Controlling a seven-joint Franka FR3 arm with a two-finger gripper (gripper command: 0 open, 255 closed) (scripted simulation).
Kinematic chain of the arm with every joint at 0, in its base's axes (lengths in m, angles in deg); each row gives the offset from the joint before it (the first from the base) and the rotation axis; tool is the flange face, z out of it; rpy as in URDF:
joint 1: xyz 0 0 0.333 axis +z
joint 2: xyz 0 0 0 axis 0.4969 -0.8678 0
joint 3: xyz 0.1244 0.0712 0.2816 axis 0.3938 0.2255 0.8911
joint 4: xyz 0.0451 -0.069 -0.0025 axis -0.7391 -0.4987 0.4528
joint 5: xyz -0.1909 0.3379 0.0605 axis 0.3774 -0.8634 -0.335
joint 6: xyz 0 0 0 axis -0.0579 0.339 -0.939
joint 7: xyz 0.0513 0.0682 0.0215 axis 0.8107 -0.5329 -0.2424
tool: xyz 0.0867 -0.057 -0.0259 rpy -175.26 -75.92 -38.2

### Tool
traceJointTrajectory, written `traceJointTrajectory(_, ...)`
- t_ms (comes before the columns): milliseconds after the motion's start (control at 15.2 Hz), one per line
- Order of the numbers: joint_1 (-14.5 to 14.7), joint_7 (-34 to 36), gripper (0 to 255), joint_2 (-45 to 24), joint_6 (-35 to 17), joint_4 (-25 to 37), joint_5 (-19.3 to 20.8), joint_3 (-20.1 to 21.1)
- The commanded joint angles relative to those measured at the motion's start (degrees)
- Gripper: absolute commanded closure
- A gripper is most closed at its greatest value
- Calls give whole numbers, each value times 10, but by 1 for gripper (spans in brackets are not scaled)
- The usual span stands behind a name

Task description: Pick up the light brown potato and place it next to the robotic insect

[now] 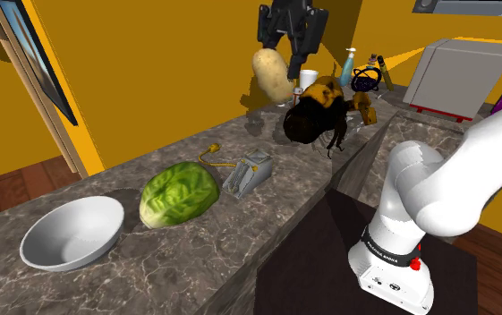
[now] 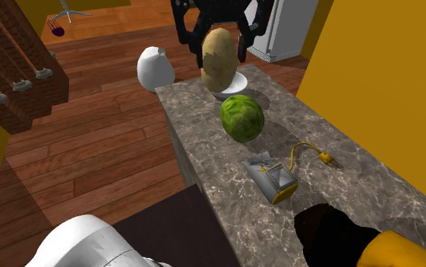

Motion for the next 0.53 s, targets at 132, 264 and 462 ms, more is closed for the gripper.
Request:
traceJointTrajectory(132,-9,-45,255,45,22,-26,22,-39)
traceJointTrajectory(264,-14,-68,255,65,32,-35,36,-60)
traceJointTrajectory(462,-22,-104,255,90,48,-45,59,-92)
